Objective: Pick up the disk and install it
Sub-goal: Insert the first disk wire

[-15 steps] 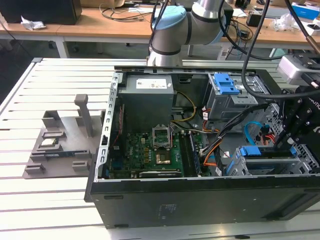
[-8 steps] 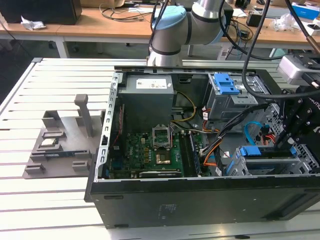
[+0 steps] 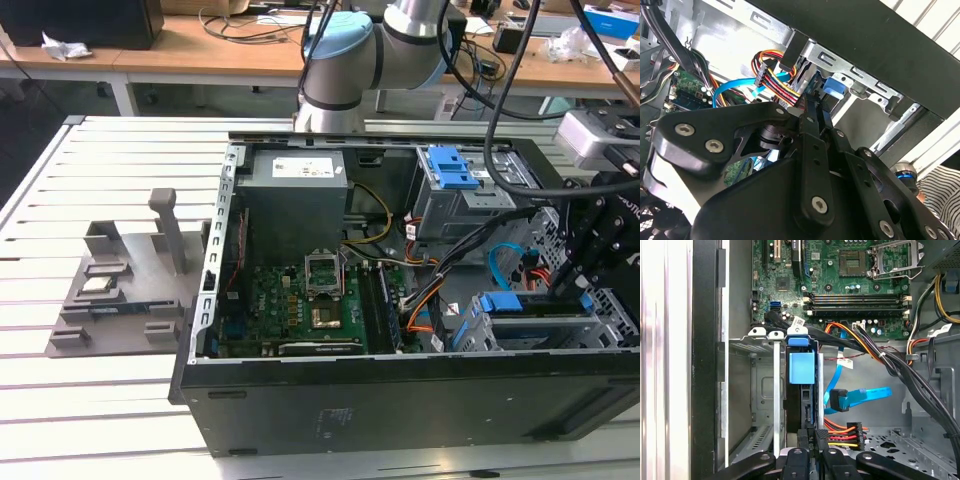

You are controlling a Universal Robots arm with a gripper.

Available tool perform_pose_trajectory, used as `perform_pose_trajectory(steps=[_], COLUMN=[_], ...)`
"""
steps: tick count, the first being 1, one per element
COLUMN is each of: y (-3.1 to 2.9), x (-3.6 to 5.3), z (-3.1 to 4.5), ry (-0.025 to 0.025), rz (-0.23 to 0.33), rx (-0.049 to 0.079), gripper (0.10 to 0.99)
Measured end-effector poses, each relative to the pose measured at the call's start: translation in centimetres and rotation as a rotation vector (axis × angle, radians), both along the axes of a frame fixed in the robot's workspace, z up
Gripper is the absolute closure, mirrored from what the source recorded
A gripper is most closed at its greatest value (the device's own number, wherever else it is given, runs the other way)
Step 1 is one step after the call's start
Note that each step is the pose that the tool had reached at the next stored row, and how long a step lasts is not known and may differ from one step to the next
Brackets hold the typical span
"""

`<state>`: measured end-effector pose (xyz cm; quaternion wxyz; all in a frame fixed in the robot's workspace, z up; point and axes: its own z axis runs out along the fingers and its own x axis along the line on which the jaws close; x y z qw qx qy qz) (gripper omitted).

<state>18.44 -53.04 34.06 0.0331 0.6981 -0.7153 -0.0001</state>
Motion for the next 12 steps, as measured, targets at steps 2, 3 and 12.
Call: perform_pose_trajectory(steps=[2, 3, 12], y=[0.02, 0.02, 0.02], x=[0.00, 0.00, 0.00], z=[0.13, 0.14, -0.51], ry=[0.0001, 0.0001, 0.0001], rz=[0.000, 0.000, 0.000], rx=[-0.001, -0.001, -0.002], gripper=[0.918, 0.918, 0.918])
